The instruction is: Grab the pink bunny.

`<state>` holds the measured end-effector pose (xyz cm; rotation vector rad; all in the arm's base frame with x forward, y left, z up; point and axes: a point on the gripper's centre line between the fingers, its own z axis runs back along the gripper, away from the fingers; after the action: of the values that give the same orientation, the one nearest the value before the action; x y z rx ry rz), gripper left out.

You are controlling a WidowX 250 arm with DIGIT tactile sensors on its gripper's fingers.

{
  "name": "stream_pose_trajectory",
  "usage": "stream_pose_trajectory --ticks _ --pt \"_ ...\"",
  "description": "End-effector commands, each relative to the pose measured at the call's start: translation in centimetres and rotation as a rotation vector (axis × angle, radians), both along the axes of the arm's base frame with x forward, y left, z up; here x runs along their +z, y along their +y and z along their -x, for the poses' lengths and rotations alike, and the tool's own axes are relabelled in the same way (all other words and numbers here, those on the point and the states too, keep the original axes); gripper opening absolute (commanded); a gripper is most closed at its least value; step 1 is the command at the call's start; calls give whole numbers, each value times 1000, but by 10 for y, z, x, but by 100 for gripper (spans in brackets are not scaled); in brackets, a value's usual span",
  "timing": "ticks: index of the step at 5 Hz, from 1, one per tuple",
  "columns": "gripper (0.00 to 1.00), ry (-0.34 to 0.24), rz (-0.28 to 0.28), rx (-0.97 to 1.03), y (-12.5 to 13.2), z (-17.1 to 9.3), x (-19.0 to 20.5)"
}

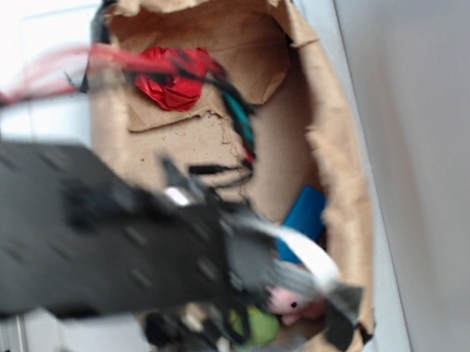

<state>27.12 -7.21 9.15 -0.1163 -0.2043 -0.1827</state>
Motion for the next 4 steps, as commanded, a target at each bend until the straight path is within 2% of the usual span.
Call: stream_pose_trajectory --ticks 1,3,4 --pt "100 -35 -20 37 -6 -36 1" --pt "100 -3 -5 44 -3 -59 -14" --pt "100 37 3 37 -1 -75 -30"
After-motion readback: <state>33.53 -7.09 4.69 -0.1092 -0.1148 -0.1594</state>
